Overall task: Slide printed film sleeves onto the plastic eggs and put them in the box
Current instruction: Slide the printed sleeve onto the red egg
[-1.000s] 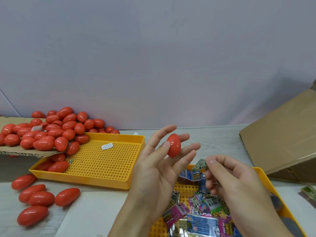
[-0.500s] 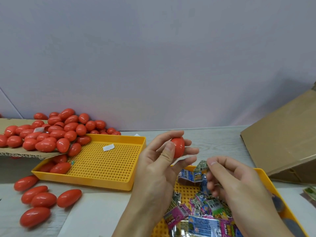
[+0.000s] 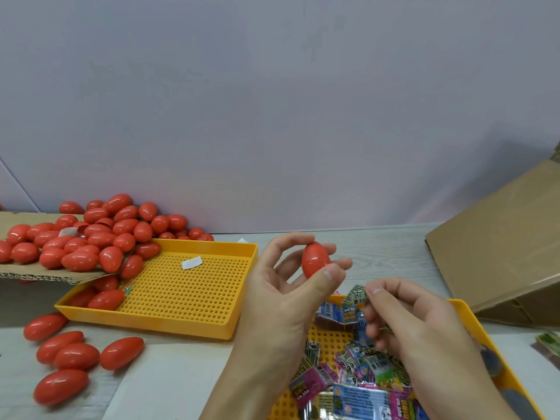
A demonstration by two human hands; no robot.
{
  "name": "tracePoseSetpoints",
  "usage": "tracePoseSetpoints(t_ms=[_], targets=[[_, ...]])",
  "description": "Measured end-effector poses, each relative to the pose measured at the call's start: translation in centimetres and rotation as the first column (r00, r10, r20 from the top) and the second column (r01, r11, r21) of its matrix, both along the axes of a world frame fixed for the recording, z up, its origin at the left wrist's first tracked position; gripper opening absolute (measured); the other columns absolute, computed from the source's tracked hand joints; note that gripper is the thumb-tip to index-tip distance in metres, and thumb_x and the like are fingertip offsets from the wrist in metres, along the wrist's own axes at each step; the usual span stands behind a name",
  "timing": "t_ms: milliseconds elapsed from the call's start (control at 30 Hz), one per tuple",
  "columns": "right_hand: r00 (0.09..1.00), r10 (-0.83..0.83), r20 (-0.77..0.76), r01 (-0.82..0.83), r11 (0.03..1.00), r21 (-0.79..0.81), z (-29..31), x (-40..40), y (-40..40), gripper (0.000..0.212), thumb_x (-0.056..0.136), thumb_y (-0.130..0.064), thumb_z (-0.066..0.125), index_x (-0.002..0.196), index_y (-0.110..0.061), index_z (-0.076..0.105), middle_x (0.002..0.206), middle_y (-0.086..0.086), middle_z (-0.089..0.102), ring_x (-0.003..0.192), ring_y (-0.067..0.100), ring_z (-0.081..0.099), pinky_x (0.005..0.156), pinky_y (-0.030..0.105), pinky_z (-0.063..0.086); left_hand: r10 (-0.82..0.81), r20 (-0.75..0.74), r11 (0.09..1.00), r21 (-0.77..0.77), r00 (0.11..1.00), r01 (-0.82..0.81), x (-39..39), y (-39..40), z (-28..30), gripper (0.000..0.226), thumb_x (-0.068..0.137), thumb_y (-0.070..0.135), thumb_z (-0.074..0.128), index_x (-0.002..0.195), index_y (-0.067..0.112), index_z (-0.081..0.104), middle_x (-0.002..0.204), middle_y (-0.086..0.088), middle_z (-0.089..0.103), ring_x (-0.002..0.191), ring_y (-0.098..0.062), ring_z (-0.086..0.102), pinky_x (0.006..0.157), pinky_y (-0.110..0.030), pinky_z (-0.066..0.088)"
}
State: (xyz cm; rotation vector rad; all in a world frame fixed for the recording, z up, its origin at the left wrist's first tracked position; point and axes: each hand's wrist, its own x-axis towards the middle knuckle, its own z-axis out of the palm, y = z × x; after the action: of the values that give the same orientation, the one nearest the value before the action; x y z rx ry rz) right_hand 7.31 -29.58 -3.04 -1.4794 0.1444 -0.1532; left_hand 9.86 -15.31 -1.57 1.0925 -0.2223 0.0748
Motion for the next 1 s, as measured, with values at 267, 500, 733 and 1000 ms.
tracePoseSetpoints(t_ms=[267,500,733,1000], targets=[[1.0,0.011,-0.006,-0.011,1.0,0.012,0.22,-0.05,0.0,0.022,0.09,-0.021,0.063,0.074,-0.031,0.074,0.059,0.003,0.065,0.051,0.012,0.056,0.052,0.027,0.044,-0.082,-0.123,0.989,-0.132,0.989,0.066,0.01,-0.08,0.2,0.028,0.097,0.022,0.043,0.112,0.007,0.062,0.101,-0.023,0.073,0.086,-0.036,0.073,0.065,-0.033,0.06],[1.0,-0.001,-0.01,0.002,1.0,0.016,-0.05,0.03,-0.07,0.023,0.09,-0.018,0.064,0.071,-0.025,0.074,0.059,0.004,0.065,0.049,0.013,0.056,0.051,0.029,0.044,-0.047,-0.224,0.982,-0.189,0.974,0.004,0.15,-0.05,0.12,0.03,0.096,0.023,0.04,0.1,0.009,0.065,0.069,-0.012,0.053,0.047,-0.019,0.044,0.042,-0.026,0.039],[1.0,0.011,0.012,-0.011,1.0,0.02,-0.16,0.03,-0.14,0.026,0.091,-0.017,0.063,0.07,-0.03,0.074,0.058,0.002,0.065,0.049,0.011,0.056,0.048,0.026,0.044,-0.094,-0.298,0.944,-0.33,0.95,-0.01,0.22,0.38,0.31,0.018,0.086,0.025,0.055,0.097,0.011,0.056,0.066,-0.006,0.044,0.043,-0.012,0.03,0.034,-0.021,0.028],[0.997,-0.002,0.079,-0.002,0.999,0.044,-0.54,0.22,-0.38,0.03,0.094,-0.014,0.058,0.074,-0.03,0.073,0.063,0.006,0.067,0.054,0.014,0.059,0.049,0.028,0.042,-0.054,-0.235,0.996,-0.077,0.97,0.037,0.3,0.13,-0.3,0.019,0.073,-0.01,0.057,0.078,0.003,0.07,0.075,-0.012,0.06,0.052,-0.016,0.048,0.046,-0.025,0.046]])
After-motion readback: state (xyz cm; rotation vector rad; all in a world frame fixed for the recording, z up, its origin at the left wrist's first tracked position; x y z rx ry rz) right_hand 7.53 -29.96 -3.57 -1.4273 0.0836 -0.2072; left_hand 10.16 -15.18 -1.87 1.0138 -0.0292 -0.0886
